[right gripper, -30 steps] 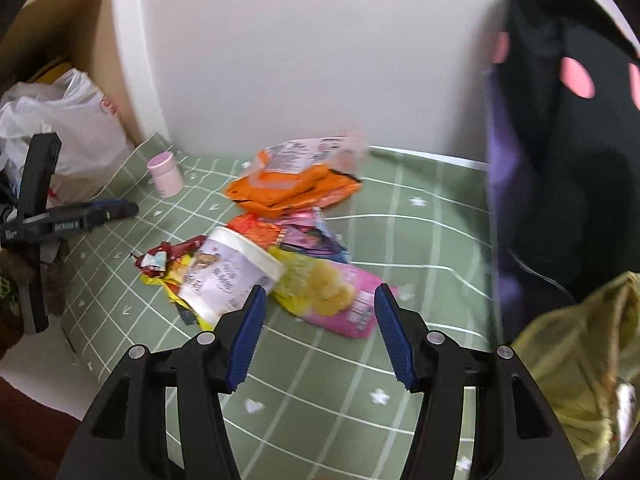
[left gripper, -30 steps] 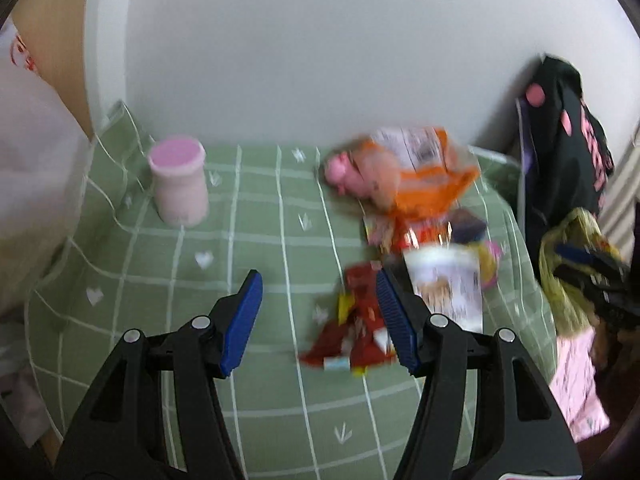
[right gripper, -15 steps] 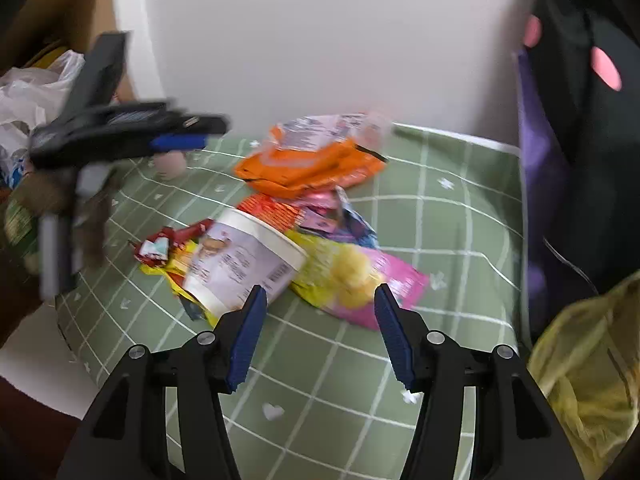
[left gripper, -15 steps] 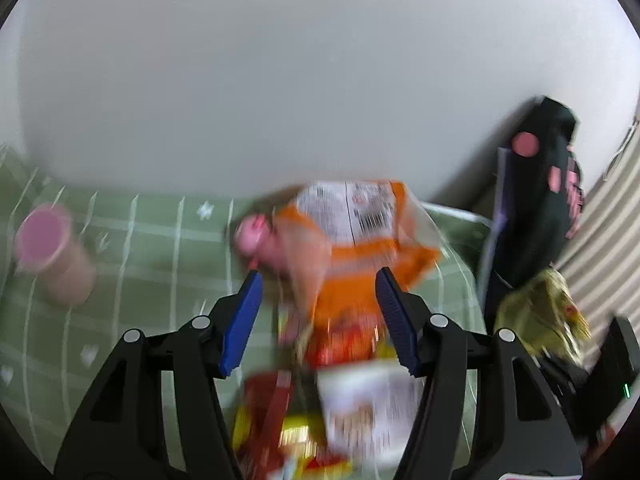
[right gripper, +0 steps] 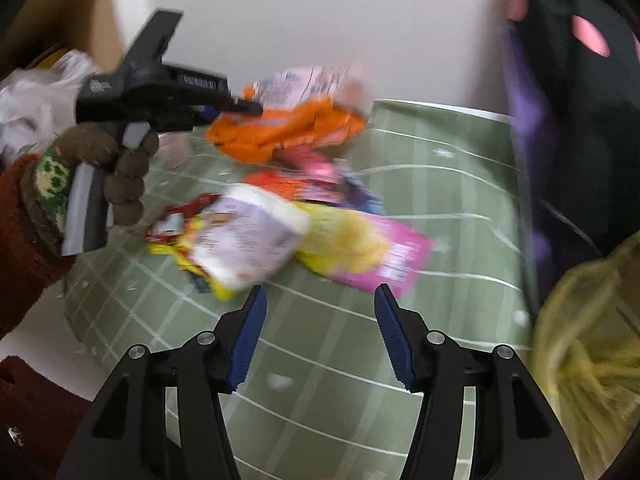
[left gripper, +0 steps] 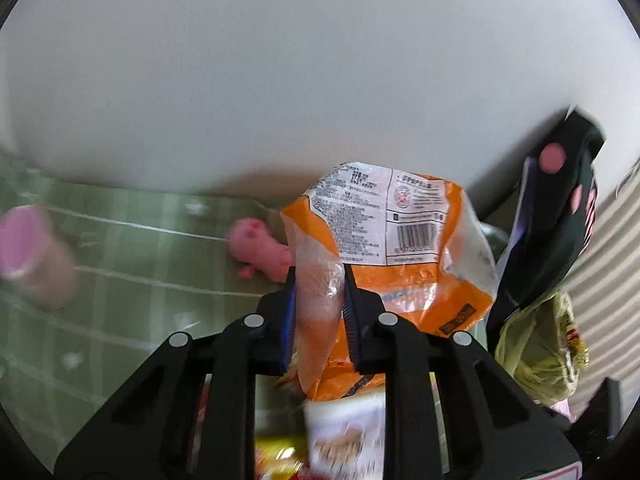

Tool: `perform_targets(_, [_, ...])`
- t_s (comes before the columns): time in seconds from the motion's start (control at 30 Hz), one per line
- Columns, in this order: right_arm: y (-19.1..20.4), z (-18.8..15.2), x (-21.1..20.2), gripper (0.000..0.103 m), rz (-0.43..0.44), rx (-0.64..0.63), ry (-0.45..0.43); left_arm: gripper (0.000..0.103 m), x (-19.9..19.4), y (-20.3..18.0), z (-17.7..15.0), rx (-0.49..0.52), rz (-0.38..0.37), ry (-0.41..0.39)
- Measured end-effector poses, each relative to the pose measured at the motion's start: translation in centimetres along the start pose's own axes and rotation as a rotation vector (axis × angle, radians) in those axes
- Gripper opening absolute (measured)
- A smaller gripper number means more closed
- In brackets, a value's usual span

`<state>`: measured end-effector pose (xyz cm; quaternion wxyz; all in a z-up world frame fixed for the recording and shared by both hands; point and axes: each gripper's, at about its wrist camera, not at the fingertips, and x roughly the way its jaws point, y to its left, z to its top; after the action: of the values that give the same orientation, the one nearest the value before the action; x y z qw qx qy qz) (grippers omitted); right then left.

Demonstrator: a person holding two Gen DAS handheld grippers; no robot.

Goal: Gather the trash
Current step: 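Close the right gripper on the rim of the white paper cup, then carry the orange bag in the left gripper while the right gripper carries the cup to the yellow bag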

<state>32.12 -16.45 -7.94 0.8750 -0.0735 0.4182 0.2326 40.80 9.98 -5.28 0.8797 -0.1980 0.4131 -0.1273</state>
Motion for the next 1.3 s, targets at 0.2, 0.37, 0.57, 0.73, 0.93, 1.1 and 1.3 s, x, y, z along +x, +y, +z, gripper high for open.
perform_targets(0.2, [6.3,1.2,3.7,0.053,0.066,-0.182,-0.002,0.02,-6.6,2.9,-1.9,-0.039,0.071,-0.061])
perform_targets(0.37, [8.3,1.4,5.8,0.051,-0.042,-0.273,0.001,0.021,-8.4,4.9,-3.2,-0.047,0.114,-0.078])
perform_targets(0.57, [2.0,0.0,5.1,0.051,-0.22,-0.108,0.056,0.021,-7.9,6.6,-3.8,-0.068,0.092,-0.08])
perform_targets(0.73, [-1.5,-0.8,2.0,0.051,-0.072,0.127,0.0,0.021,-7.5,6.1,-4.2,-0.047,0.079,-0.087])
perform_targets(0.93, [-1.2,0.2,2.5,0.055,0.065,0.296,-0.111,0.021,-7.5,5.8,-3.6,-0.046,0.076,-0.095])
perform_targets(1.1, [-0.4,1.1,6.1,0.055,0.059,0.304,-0.123,0.021,-8.1,5.7,-3.5,-0.03,0.098,-0.108])
perform_targets(1.3, [0.3,0.9,8.6,0.055,0.102,0.308,-0.068,0.021,-8.1,6.8,-3.5,-0.058,0.103,-0.104])
